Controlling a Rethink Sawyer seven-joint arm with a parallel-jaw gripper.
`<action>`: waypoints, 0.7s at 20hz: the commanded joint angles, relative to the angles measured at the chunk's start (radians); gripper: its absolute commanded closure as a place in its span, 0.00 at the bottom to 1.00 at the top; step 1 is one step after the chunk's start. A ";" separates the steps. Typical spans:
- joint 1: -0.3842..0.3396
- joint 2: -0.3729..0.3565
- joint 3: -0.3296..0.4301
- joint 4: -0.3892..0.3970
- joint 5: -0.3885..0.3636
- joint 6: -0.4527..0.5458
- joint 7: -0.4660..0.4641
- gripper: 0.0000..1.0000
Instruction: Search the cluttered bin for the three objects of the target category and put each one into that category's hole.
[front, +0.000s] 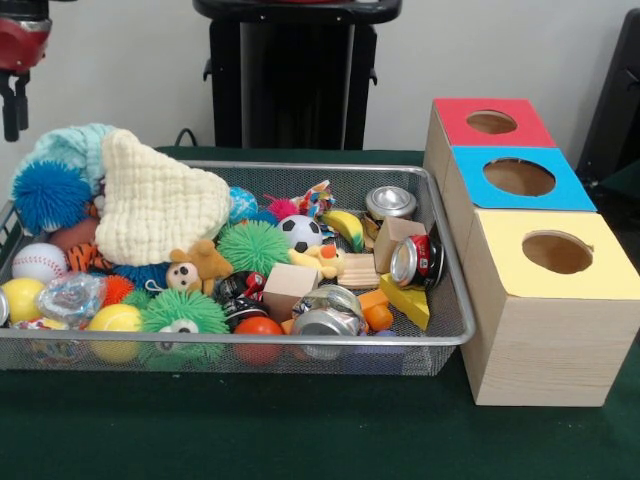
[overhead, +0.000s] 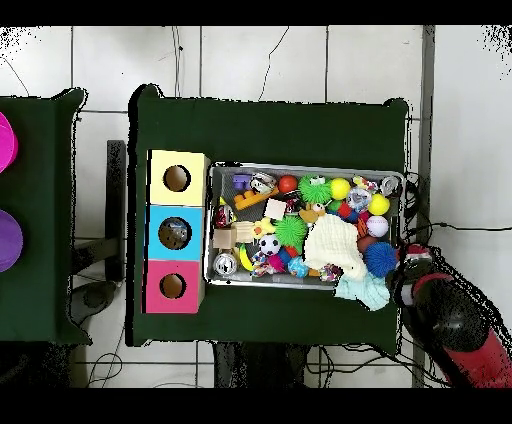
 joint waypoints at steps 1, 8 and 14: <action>-0.144 0.038 0.297 0.161 -0.042 -0.204 0.193 0.00; -0.212 0.131 0.382 0.162 -0.115 -0.327 0.195 0.00; -0.220 0.179 0.394 0.159 -0.130 -0.381 0.217 0.00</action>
